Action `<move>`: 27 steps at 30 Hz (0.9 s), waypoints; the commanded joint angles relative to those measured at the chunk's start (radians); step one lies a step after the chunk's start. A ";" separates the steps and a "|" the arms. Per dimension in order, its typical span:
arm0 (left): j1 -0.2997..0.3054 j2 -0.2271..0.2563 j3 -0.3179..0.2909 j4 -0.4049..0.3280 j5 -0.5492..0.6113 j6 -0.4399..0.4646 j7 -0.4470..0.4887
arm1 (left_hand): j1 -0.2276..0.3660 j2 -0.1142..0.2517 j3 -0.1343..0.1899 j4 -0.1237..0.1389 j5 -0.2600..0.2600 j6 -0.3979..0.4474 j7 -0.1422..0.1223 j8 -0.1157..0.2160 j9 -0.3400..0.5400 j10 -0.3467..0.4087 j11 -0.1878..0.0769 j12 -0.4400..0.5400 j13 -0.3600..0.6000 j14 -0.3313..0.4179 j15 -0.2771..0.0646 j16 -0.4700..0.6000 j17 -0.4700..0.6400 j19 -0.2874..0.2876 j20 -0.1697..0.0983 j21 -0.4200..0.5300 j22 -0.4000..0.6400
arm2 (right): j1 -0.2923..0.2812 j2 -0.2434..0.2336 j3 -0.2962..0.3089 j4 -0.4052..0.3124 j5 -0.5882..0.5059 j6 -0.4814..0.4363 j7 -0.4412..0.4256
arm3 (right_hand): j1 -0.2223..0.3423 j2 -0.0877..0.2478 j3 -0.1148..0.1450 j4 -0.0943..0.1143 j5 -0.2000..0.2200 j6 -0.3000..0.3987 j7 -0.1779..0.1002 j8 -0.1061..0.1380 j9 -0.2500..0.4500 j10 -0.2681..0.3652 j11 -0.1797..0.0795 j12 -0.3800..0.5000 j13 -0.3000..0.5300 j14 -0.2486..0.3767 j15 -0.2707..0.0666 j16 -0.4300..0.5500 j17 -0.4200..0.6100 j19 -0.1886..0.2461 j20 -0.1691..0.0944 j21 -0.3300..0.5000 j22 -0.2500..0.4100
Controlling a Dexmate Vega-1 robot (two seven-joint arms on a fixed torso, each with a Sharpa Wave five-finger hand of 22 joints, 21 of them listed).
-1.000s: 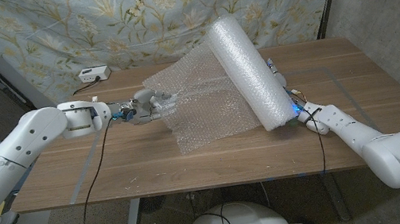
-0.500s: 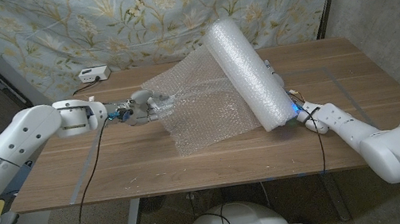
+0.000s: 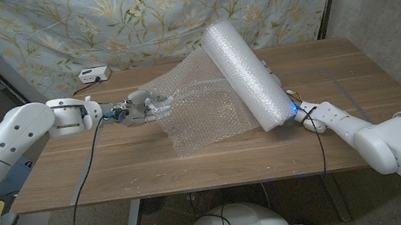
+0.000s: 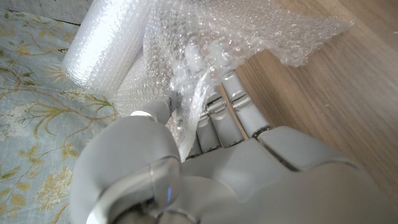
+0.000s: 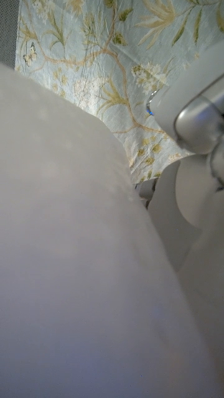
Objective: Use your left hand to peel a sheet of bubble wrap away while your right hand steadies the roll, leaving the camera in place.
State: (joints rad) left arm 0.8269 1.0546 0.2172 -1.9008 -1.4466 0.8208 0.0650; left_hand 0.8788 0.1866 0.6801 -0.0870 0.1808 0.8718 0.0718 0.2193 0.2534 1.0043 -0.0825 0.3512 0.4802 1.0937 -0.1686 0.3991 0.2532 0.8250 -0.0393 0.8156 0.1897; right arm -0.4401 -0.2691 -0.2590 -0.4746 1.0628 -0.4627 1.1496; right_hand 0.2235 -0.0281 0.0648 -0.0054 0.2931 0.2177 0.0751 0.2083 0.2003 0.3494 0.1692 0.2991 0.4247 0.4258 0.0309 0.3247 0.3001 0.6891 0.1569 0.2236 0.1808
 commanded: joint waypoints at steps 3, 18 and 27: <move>-0.039 0.035 0.005 -0.007 0.000 0.033 -0.024 | -0.005 0.004 0.008 0.001 -0.001 0.019 0.028 0.000 0.003 0.018 -0.015 -0.003 0.002 -0.013 -0.007 0.006 0.005 -0.004 -0.002 0.007 0.000 | 0.032 0.025 0.023 0.072 -0.037 0.032 0.037 | -0.009 0.001 -0.005 0.003 0.006 -0.005 0.001 0.002 0.001 0.011 0.001 -0.001 0.001 0.010 0.001 0.004 0.002 0.011 0.000 -0.003 0.000; 0.089 0.105 -0.133 -0.061 -0.019 -0.046 0.033 | -0.008 0.005 0.010 0.006 -0.001 0.006 0.028 -0.005 0.004 0.011 -0.016 -0.010 0.001 -0.018 -0.006 0.003 0.004 -0.013 0.001 0.012 -0.001 | 0.060 0.036 0.044 0.110 -0.075 0.056 0.023 | -0.011 0.001 -0.009 0.004 0.010 -0.004 0.002 0.002 0.001 0.011 0.000 -0.005 0.001 0.011 0.003 0.003 0.001 0.017 -0.004 -0.004 0.000; 0.129 0.118 -0.168 -0.064 -0.043 -0.050 0.036 | -0.010 0.005 0.011 0.009 -0.002 0.002 0.028 -0.006 0.006 0.009 -0.017 -0.012 0.002 -0.022 -0.005 0.002 0.005 -0.016 0.002 0.015 -0.001 | 0.066 0.041 0.055 0.117 -0.091 0.060 0.016 | -0.012 0.002 -0.011 0.005 0.013 -0.003 0.002 0.003 0.001 0.012 0.000 -0.007 0.002 0.011 0.003 0.003 0.001 0.021 -0.005 -0.004 0.000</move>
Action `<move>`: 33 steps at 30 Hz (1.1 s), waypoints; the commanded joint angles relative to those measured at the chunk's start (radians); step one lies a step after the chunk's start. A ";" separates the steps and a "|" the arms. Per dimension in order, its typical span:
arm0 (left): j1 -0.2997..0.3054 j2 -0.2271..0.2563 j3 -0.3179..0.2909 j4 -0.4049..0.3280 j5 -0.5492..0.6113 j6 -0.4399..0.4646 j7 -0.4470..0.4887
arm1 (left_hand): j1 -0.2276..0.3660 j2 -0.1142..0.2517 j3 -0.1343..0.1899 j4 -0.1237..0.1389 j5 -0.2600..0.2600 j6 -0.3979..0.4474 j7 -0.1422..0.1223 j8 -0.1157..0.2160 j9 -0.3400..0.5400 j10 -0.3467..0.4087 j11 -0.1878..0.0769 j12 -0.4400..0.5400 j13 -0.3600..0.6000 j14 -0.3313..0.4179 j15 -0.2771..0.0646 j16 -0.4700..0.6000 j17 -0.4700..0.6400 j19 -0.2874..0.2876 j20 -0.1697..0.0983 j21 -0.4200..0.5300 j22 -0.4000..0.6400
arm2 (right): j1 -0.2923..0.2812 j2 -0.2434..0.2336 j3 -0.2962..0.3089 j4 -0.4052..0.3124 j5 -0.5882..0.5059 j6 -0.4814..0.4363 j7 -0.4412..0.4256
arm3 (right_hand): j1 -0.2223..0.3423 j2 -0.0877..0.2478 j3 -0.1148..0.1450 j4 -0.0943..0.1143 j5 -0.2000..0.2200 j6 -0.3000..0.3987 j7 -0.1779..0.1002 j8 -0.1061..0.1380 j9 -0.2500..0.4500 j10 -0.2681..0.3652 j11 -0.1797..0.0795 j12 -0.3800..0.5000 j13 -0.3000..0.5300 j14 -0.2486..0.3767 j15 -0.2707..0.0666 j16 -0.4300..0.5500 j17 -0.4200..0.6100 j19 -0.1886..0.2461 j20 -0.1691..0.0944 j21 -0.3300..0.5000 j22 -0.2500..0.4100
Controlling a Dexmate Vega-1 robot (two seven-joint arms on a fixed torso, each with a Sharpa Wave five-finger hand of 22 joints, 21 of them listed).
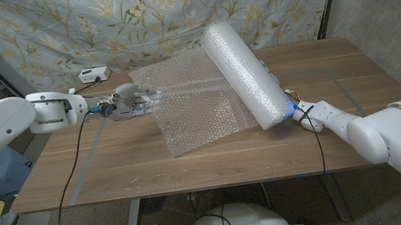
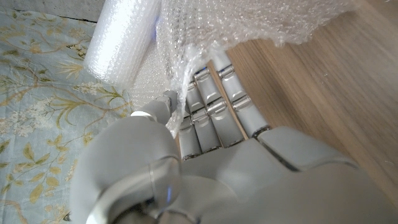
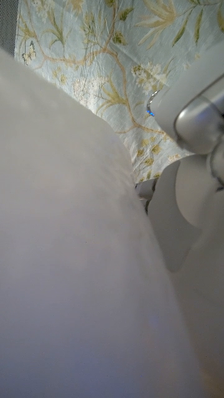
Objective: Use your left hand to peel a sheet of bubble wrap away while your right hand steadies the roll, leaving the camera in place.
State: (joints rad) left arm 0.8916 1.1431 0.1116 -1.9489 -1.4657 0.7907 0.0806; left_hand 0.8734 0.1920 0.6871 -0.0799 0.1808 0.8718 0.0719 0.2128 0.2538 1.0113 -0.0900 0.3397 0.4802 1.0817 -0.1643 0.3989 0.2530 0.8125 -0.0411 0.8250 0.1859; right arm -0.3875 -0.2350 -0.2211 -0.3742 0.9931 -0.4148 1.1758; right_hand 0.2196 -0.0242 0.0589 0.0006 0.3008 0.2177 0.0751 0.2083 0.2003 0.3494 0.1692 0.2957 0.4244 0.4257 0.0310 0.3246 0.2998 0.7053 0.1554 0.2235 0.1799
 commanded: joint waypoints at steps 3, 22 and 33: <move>0.068 0.035 -0.068 -0.014 -0.026 -0.019 0.017 | -0.005 0.000 0.005 0.002 -0.002 0.002 0.028 0.001 0.006 0.002 -0.009 -0.002 0.001 -0.014 -0.010 0.001 0.005 -0.005 0.004 0.007 0.003 | 0.014 0.011 0.024 0.021 -0.024 0.018 -0.016 | -0.008 -0.001 -0.005 -0.001 0.006 -0.004 0.003 0.003 0.001 0.011 -0.001 -0.004 0.002 0.013 0.001 0.003 0.001 0.006 -0.004 -0.004 0.000; 0.078 0.047 -0.076 0.001 -0.009 -0.020 -0.015 | -0.007 -0.002 0.008 0.004 -0.002 0.005 0.027 0.002 0.007 0.007 -0.010 -0.004 0.002 -0.006 -0.014 0.003 0.005 -0.006 0.002 0.016 0.002 | 0.003 0.013 0.043 0.013 -0.034 0.023 -0.002 | -0.009 0.001 -0.008 0.000 0.011 -0.002 0.004 0.004 0.001 0.016 0.000 -0.007 0.002 0.014 0.002 0.002 0.001 0.011 -0.005 -0.005 0.000; 0.106 0.053 -0.099 -0.015 -0.003 -0.028 -0.017 | -0.008 -0.003 0.009 0.004 -0.003 0.005 0.027 0.002 0.007 0.008 -0.010 -0.005 0.003 -0.004 -0.013 0.005 0.006 -0.006 0.001 0.021 0.002 | 0.007 0.016 0.046 0.020 -0.036 0.030 -0.008 | -0.008 0.002 -0.011 0.000 0.014 -0.003 0.005 0.003 0.001 0.017 -0.001 -0.010 0.003 0.015 0.003 0.002 0.000 0.014 -0.009 -0.006 0.000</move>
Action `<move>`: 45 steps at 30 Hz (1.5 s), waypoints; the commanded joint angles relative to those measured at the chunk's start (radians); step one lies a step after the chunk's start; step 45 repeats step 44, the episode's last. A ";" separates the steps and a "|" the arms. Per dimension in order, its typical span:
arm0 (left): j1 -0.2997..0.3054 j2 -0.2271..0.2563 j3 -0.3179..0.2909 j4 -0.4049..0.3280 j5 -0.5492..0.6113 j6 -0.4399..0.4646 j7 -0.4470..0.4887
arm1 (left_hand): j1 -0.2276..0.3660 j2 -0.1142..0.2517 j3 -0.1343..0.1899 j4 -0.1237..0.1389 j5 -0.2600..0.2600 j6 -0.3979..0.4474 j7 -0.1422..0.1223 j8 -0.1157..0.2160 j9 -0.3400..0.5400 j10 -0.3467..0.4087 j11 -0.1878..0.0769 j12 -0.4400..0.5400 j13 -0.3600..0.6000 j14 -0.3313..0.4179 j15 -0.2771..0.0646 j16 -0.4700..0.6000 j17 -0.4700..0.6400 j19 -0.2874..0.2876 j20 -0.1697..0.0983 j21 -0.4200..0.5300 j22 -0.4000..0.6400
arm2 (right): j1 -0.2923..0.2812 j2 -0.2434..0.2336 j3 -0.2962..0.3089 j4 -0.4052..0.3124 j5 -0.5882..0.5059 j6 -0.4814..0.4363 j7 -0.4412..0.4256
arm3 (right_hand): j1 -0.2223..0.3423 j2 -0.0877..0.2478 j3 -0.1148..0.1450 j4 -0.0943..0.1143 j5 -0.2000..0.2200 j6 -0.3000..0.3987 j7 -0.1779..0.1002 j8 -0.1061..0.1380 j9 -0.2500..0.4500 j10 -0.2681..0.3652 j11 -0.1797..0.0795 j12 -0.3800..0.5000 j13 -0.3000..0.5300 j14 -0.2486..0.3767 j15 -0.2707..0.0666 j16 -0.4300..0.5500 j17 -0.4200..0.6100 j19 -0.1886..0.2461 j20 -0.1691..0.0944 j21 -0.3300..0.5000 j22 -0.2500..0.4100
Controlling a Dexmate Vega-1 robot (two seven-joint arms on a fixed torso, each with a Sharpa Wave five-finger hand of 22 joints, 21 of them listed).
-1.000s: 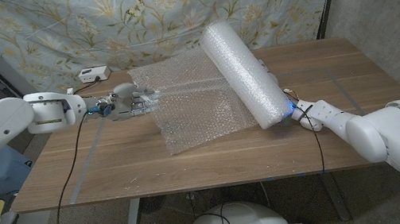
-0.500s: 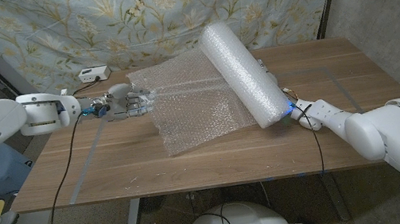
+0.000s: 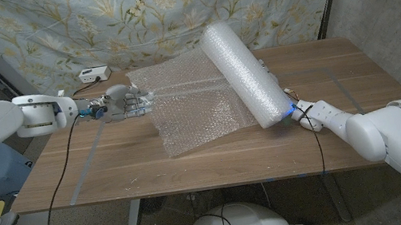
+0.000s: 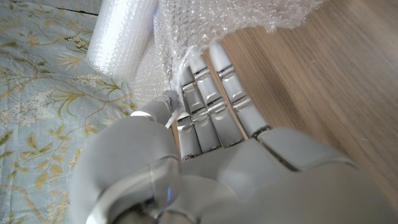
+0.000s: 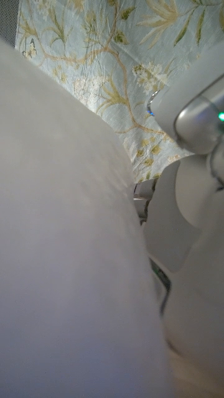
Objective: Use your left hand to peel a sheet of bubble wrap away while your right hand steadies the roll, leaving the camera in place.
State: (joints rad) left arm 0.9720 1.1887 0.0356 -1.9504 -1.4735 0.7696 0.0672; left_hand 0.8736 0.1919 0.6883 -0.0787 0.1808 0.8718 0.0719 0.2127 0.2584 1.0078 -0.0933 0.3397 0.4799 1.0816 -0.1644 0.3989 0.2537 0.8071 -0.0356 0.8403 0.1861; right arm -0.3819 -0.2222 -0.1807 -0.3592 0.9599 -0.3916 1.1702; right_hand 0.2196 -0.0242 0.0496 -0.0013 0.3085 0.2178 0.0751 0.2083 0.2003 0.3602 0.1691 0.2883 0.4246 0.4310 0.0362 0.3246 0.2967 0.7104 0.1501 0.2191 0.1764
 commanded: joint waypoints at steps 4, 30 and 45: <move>0.018 0.003 -0.014 -0.014 0.011 -0.006 -0.005 | -0.008 -0.002 0.008 0.003 -0.003 0.005 0.027 0.002 0.002 0.011 -0.007 -0.005 0.004 -0.004 -0.013 0.005 0.005 -0.001 -0.004 0.007 0.002 | 0.004 0.005 0.006 0.007 -0.008 0.006 -0.005 | -0.008 0.003 -0.002 0.002 0.007 -0.003 0.006 0.003 0.001 0.006 0.000 -0.003 0.003 0.010 -0.003 0.002 0.003 0.010 -0.004 -0.002 0.004; 0.036 -0.001 -0.025 -0.024 0.023 -0.019 -0.026 | -0.010 -0.004 0.010 0.002 -0.003 0.007 0.027 0.001 0.001 0.014 -0.004 -0.008 0.005 -0.003 -0.011 0.006 0.006 -0.003 -0.004 0.017 0.001 | 0.007 0.014 0.008 0.009 -0.025 0.015 0.002 | -0.006 0.009 -0.006 0.002 0.014 0.002 0.006 0.006 0.001 0.011 -0.004 -0.008 0.004 0.011 -0.006 0.000 0.002 0.011 -0.005 -0.006 0.004; 0.022 -0.003 -0.012 -0.022 0.023 -0.012 -0.033 | -0.010 -0.004 0.011 0.002 -0.003 0.011 0.028 0.002 0.001 0.017 -0.005 -0.008 0.007 -0.001 -0.011 0.007 0.006 -0.003 -0.005 0.023 0.000 | 0.006 0.019 0.011 0.010 -0.031 0.024 -0.001 | -0.004 0.013 -0.007 0.002 0.017 0.003 0.006 0.006 0.001 0.011 -0.005 -0.012 0.004 0.012 -0.008 -0.001 0.002 0.012 -0.004 -0.007 0.004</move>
